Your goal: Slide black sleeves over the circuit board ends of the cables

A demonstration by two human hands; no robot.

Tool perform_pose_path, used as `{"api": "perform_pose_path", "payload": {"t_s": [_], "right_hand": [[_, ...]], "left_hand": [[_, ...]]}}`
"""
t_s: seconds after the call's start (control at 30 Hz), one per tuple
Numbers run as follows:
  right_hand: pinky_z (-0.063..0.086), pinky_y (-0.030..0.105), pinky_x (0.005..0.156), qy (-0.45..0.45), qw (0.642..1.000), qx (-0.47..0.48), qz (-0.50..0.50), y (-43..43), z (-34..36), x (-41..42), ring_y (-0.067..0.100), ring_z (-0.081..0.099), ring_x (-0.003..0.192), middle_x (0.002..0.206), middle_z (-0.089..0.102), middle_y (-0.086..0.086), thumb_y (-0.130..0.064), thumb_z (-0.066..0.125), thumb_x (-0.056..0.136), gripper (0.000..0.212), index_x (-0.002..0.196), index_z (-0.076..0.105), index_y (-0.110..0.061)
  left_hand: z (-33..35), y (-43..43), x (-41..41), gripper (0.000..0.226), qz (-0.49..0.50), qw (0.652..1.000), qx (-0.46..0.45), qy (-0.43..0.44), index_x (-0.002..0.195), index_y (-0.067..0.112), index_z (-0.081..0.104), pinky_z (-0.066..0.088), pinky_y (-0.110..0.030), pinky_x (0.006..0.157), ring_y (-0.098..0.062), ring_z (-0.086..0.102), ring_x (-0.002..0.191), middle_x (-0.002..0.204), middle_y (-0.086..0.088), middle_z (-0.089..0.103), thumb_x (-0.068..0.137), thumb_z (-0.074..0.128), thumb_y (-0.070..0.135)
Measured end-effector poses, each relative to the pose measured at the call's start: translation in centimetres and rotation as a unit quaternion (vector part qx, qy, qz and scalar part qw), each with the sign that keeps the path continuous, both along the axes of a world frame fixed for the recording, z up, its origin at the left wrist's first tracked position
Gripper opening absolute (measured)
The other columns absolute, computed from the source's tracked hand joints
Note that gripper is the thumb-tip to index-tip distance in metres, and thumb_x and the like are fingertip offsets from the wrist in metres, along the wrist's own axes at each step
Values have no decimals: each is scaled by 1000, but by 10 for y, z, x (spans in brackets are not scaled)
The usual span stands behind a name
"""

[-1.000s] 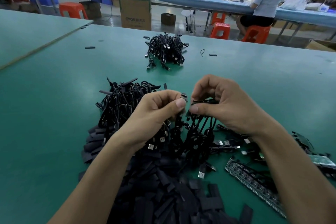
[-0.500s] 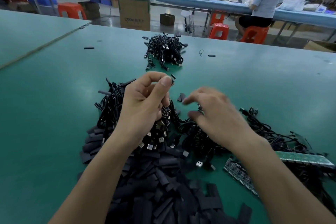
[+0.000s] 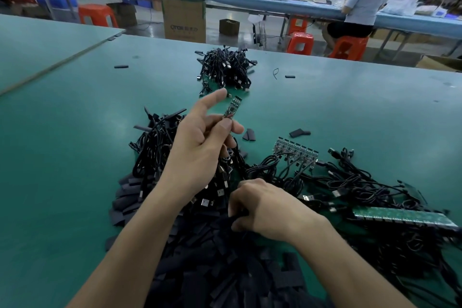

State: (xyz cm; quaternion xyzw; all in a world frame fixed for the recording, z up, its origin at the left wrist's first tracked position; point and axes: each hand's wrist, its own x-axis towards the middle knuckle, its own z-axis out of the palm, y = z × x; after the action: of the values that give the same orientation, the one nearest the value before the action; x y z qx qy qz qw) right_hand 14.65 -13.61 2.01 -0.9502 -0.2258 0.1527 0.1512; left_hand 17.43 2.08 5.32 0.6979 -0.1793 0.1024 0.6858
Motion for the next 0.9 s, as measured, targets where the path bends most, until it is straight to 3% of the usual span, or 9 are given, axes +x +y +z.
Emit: {"api": "perform_pose_path", "payload": {"t_s": [0.13, 0.27, 0.33, 0.47, 0.57, 0.7, 0.83, 0.9], "right_hand": [[53, 38, 82, -21, 998, 44, -42, -5, 0, 0, 17, 60, 92, 96, 58, -9, -36, 74, 85, 13, 87, 64, -29], [57, 40, 72, -67, 978, 161, -114, -12, 13, 5, 13, 67, 70, 76, 69, -4, -25, 70, 91, 14, 83, 59, -22], [58, 37, 66, -75, 955, 247, -147, -19, 20, 8, 14, 69, 64, 73, 72, 1, -19, 68, 93, 15, 83, 57, -22], [48, 14, 55, -97, 887, 411, -188, -30, 33, 11, 10, 67, 55, 69, 72, -1, -17, 68, 94, 15, 90, 70, -31], [46, 14, 55, -119, 838, 494, -201, -33, 40, 12, 7, 63, 57, 67, 69, -2, -14, 70, 92, 20, 90, 76, -33], [49, 14, 62, -124, 818, 527, -192, -35, 44, 10, 6, 66, 65, 73, 74, -3, -12, 77, 83, 12, 89, 78, -22], [53, 13, 70, -141, 811, 526, -211, -38, 44, 8, 3, 69, 69, 81, 77, -9, -4, 78, 81, 30, 101, 74, -26], [55, 16, 72, -159, 813, 518, -214, -39, 43, 7, 4, 69, 68, 82, 76, -11, -11, 78, 81, 28, 102, 74, -29]], "left_hand": [[-1, 1, -1, 16, -1, 1000, -2, 13, 106, 18, 54, 50, -19, 58, -8, 63, 65, 89, 1, 77, 102, 52, 2], [-2, 0, -2, 18, 5, 1000, -7, 12, 100, 18, 66, 52, -19, 58, -7, 59, 60, 87, -9, 75, 97, 61, 1], [-3, 0, -2, 22, 6, 1000, 11, 0, 99, 26, 71, 55, -28, 61, -10, 60, 62, 84, -11, 74, 95, 65, 6], [-5, 1, -2, 23, 4, 998, 60, -5, 96, 39, 73, 55, -39, 69, -9, 64, 64, 77, -2, 73, 95, 68, 17], [-6, 0, -3, 19, 17, 996, 86, -3, 97, 39, 74, 55, -39, 64, -15, 63, 62, 73, 4, 71, 94, 69, 21], [-7, -1, -2, 15, 38, 993, 110, 5, 99, 36, 75, 53, -40, 62, -30, 61, 67, 72, 5, 69, 93, 71, 23], [-7, 1, -2, 14, 49, 991, 123, 2, 100, 34, 76, 54, -33, 64, -26, 63, 70, 74, 2, 71, 92, 71, 24], [-7, 2, -2, 14, 49, 991, 122, 1, 100, 34, 76, 54, -29, 65, -23, 64, 71, 75, 4, 71, 92, 71, 23]]}}
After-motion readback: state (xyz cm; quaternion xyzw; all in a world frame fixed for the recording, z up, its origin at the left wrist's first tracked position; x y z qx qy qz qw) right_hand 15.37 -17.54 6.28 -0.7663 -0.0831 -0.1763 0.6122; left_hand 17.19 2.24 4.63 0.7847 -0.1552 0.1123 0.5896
